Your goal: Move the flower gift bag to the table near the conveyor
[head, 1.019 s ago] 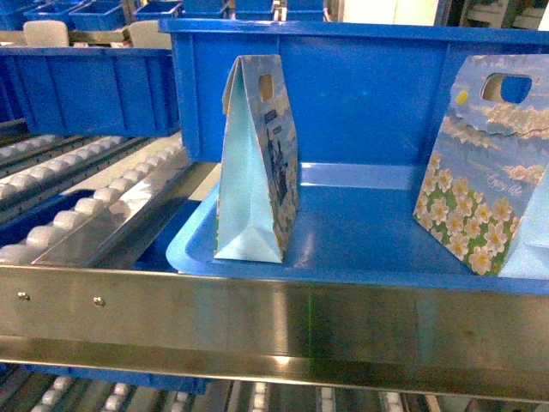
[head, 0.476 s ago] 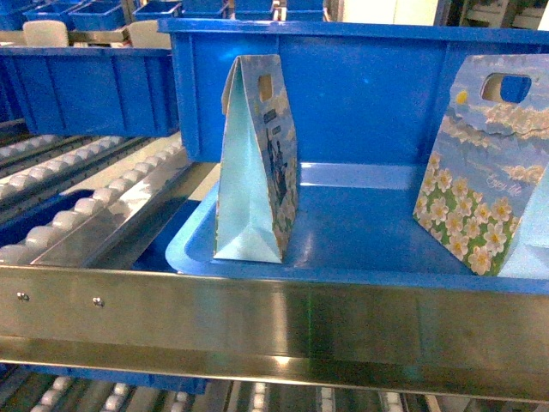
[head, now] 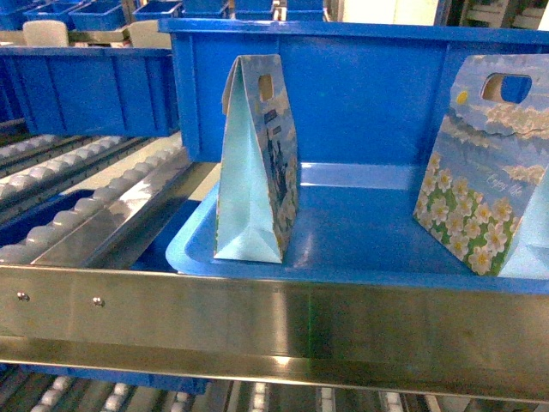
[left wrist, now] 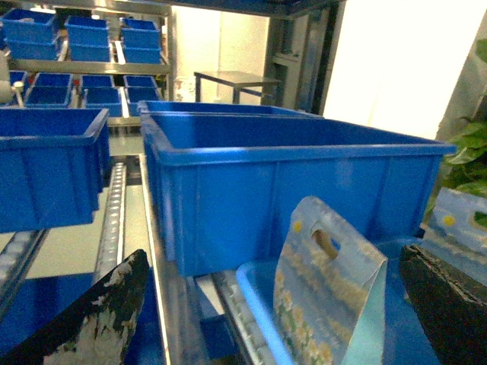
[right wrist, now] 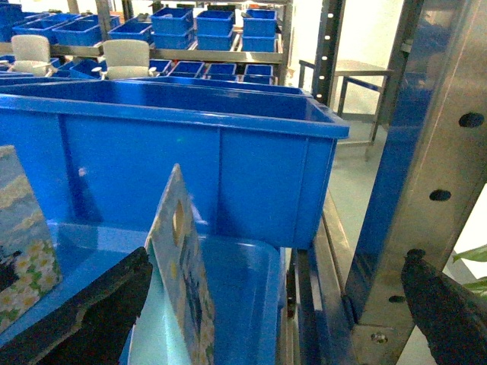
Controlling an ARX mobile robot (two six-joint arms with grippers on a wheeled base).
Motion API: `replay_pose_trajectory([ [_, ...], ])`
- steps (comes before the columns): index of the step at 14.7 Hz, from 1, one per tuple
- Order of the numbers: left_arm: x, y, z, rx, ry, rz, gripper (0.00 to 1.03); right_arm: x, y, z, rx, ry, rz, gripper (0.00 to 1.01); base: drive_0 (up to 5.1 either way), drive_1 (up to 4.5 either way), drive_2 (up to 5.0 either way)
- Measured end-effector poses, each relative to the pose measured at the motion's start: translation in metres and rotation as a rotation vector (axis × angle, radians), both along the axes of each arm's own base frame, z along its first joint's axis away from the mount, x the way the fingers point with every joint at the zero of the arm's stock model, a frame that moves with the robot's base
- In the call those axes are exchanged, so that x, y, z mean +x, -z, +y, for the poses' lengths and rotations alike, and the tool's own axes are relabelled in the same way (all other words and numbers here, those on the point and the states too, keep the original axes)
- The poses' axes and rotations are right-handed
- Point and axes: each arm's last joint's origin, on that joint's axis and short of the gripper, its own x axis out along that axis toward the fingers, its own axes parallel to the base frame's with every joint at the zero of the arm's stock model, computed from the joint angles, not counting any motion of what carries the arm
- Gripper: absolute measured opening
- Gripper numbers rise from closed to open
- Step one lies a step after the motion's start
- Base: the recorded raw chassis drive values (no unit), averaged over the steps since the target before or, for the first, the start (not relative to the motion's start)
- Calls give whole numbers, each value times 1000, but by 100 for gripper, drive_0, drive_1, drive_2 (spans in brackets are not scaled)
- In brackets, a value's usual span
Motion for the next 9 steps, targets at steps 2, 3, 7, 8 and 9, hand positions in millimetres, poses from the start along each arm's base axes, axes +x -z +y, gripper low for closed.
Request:
replay_pose_trajectory([
  [2, 11, -10, -11, -9, 34, -3, 98, 11, -6, 10, -2, -34, 26, 98, 0, 0, 0],
  [3, 15, -10, -14, -10, 41, 8, 98, 16, -8, 16, -9, -47, 47, 98, 0, 0, 0],
  [7, 16, -8, -14, -13, 32, 19, 98, 18, -9, 17, -18, -1, 53, 98, 0, 0, 0],
  [8, 16, -9, -14, -13, 33, 19, 98, 18, -8, 18, -19, -17, 59, 98, 0, 0, 0],
  [9, 16, -8, -15, -12, 37, 20, 98, 18, -9, 18, -18, -22, 52, 98, 0, 0, 0],
])
